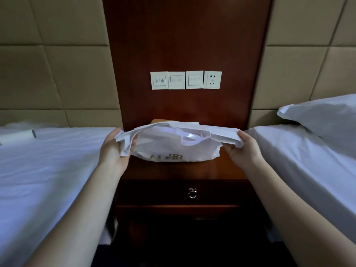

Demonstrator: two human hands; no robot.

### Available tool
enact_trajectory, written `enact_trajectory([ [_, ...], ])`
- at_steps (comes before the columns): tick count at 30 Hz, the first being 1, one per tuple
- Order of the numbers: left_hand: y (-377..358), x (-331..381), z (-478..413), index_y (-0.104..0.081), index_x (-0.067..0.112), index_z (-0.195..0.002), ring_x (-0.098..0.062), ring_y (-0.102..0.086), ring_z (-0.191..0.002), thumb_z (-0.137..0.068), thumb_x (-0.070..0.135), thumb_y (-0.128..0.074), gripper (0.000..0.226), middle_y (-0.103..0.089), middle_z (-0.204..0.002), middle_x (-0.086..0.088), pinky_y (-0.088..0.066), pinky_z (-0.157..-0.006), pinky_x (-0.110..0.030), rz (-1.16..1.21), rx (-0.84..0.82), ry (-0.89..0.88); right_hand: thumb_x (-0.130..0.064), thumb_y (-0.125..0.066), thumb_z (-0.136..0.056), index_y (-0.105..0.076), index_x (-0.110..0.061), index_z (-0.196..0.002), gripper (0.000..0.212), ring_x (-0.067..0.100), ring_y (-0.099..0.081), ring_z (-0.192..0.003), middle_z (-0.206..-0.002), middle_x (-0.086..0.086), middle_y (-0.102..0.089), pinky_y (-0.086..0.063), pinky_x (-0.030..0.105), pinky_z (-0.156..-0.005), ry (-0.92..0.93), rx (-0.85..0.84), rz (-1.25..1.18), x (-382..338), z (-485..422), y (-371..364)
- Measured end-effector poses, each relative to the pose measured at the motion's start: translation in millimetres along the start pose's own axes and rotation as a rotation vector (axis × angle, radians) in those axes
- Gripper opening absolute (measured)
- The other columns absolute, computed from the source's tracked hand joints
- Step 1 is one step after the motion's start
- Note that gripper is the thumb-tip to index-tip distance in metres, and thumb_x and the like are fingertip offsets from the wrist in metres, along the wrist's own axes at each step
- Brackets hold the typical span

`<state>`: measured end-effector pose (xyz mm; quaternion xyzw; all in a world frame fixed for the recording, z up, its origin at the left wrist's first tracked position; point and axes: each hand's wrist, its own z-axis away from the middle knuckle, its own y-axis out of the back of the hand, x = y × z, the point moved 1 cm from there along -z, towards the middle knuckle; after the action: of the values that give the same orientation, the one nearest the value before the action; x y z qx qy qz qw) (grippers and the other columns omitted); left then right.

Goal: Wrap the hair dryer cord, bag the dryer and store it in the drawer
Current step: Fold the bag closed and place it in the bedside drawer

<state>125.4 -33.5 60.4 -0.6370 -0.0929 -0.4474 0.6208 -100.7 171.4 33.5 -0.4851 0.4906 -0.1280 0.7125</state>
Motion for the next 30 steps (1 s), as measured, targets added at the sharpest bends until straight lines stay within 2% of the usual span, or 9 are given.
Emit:
enact_trajectory([
  [2,-13.6,5.1,-12.1,-0.056,0.003,-0.091,-0.015,-0.068,-0.055,-0.093,-0.003,-0.041,0.017,-0.069,-0.068,-0.01,-0.054,-0.056,-0.018,-0.018,-0.001,0.002,-0.014,-0.045,-0.096,-0.046,0.0,-0.121,0.028,0.027,-0.061,-0.094,-0.104,0.018,-0.059,-0.059,0.038,-0.066,0.015,0.008,0.007,3.0,-12.2,-6.6],
  [4,-23.1,7.2,-25.8,-0.053,0.001,-0.089,-0.021,-0.067,-0.074,-0.089,-0.01,-0.036,0.021,-0.066,-0.092,-0.014,-0.056,-0.064,-0.024,-0.018,-0.01,-0.023,-0.014,-0.045,-0.096,-0.048,0.001,-0.118,0.026,0.027,-0.061,-0.095,-0.104,0.018,-0.06,-0.058,0.04,-0.069,0.035,0.029,0.013,5.4,-25.0,-12.1],
  [9,-39.9,3.6,-61.3,-0.052,0.005,-0.09,-0.027,-0.066,-0.098,-0.095,0.001,-0.032,0.021,-0.062,-0.121,-0.018,-0.053,-0.085,-0.031,-0.182,-0.033,-0.096,-0.012,-0.046,-0.096,-0.052,-0.001,-0.099,0.013,0.027,-0.061,-0.09,-0.101,0.018,-0.058,-0.053,0.04,-0.077,0.097,0.077,0.107,9.9,-60.6,-26.7],
  [12,-52.5,-5.3,-82.9,-0.047,0.01,-0.111,-0.022,-0.057,-0.119,-0.1,0.019,-0.03,0.022,-0.057,-0.128,-0.012,-0.041,-0.099,-0.031,-0.331,-0.089,-0.163,-0.011,-0.046,-0.096,-0.052,-0.004,-0.091,0.011,0.026,-0.061,-0.089,-0.101,0.017,-0.057,-0.05,0.039,-0.085,0.109,0.09,0.178,14.5,-86.9,-34.7],
  [16,-63.1,-24.2,-117.3,-0.045,0.007,-0.129,-0.019,-0.053,-0.11,-0.086,0.043,-0.046,0.056,-0.057,-0.12,-0.002,-0.039,-0.099,-0.035,-0.709,-0.086,-0.293,-0.012,-0.044,-0.097,-0.052,-0.006,-0.091,0.011,0.028,-0.061,-0.09,-0.103,0.019,-0.058,-0.048,0.039,-0.089,0.094,0.091,0.243,23.5,-120.7,-39.3],
  [20,-58.6,-46.9,-145.4,-0.038,-0.003,-0.125,-0.033,-0.053,-0.103,-0.09,0.027,-0.05,0.047,-0.057,-0.115,-0.014,-0.037,-0.076,-0.033,-1.113,0.043,-0.417,-0.006,-0.038,-0.097,-0.049,-0.003,-0.084,0.017,0.029,-0.06,-0.084,-0.092,0.019,-0.055,-0.047,0.041,-0.09,0.091,0.115,0.302,32.0,-146.2,-40.7],
  [23,-56.4,-65.1,-164.3,-0.019,-0.002,-0.142,-0.035,-0.05,-0.12,-0.091,0.022,-0.053,0.065,-0.049,-0.137,-0.019,-0.041,-0.084,-0.036,-1.298,-0.007,-0.49,-0.007,-0.036,-0.098,-0.047,0.001,-0.101,0.014,0.031,-0.059,-0.093,-0.105,0.021,-0.053,-0.047,0.041,-0.091,0.095,0.134,0.381,39.6,-165.9,-46.4],
  [26,-45.9,-79.5,-182.0,0.009,0.011,-0.15,-0.037,-0.037,-0.134,-0.089,0.034,-0.054,0.09,-0.035,-0.151,-0.013,-0.036,-0.101,-0.048,-1.558,-0.026,-0.486,-0.015,-0.037,-0.099,-0.042,-0.001,-0.127,0.032,0.031,-0.057,-0.108,-0.123,0.022,-0.052,-0.046,0.037,-0.093,0.06,0.111,0.483,49.2,-182.7,-52.3],
  [30,-21.5,-86.9,-196.0,-0.01,0.015,-0.148,-0.035,-0.03,-0.137,-0.089,0.053,-0.045,0.078,-0.034,-0.15,-0.01,-0.025,-0.107,-0.053,-1.79,0.055,-0.424,-0.02,-0.044,-0.097,-0.043,-0.011,-0.13,0.034,0.025,-0.045,-0.128,-0.131,0.009,-0.046,-0.039,0.032,-0.092,0.095,-0.017,0.91,64.9,-185.4,-46.8],
])
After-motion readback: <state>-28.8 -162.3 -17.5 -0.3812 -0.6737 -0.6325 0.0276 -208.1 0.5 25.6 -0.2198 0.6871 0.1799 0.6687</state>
